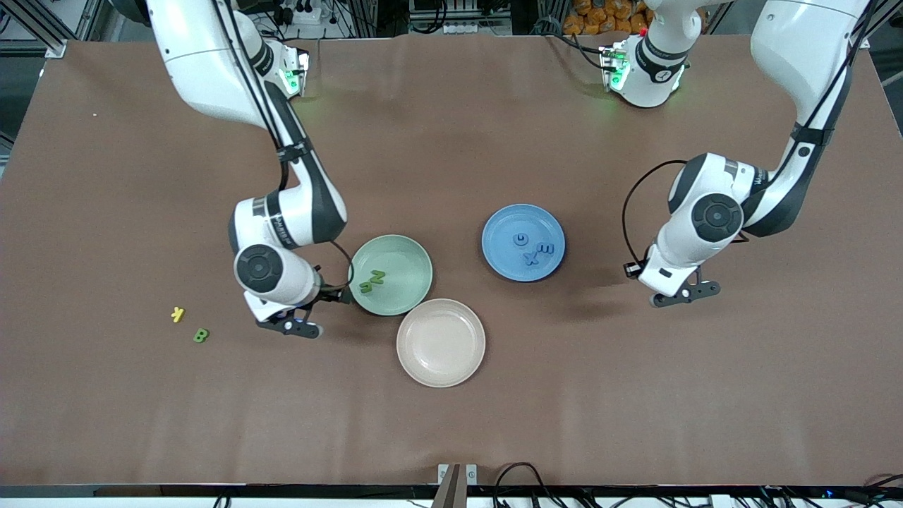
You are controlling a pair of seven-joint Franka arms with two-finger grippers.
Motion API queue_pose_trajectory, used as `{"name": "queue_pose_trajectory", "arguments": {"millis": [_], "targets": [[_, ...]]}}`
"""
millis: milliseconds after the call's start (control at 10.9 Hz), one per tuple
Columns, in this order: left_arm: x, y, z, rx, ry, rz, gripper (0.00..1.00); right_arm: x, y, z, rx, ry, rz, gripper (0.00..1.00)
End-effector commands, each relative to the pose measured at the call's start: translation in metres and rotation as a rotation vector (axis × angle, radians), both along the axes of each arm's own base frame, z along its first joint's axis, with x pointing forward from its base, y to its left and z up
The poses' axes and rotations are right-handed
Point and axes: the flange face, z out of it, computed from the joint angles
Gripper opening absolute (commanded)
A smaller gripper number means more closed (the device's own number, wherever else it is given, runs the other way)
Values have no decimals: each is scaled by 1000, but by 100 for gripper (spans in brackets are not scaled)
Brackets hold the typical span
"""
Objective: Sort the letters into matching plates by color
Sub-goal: 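Carry the blue 6 over the blue plate while the right gripper returns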
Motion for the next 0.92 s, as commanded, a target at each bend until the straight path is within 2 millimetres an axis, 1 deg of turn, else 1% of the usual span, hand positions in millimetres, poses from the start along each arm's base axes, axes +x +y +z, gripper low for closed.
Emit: {"name": "queue_pose_trajectory", "arguments": {"millis": [0,184,275,367,459,551,734,826], "targets": [[-5,-31,23,-17,20,-30,0,19,-48,14,-3,-38,-65,100],[-13,-56,23,-25,21,-7,0,33,-89,16,4,-71,-116,100],[-12,-66,26,-28,12,4,0,37,-109,16,8,-72,-130,100],[-16,-80,28,-29,7,4,0,41,-125,17,9,-78,-145,100],[-19,-89,29,-30,4,9,0,46,-149,18,11,-104,-179,100],[-24,-104,30,-32,1,3,0,50,-167,20,12,-119,-199,100],[-38,-131,25,-47,23,16,0,53,-203,18,11,-135,-243,100],[-44,-140,24,-56,35,26,0,53,-220,18,10,-135,-257,100]]}}
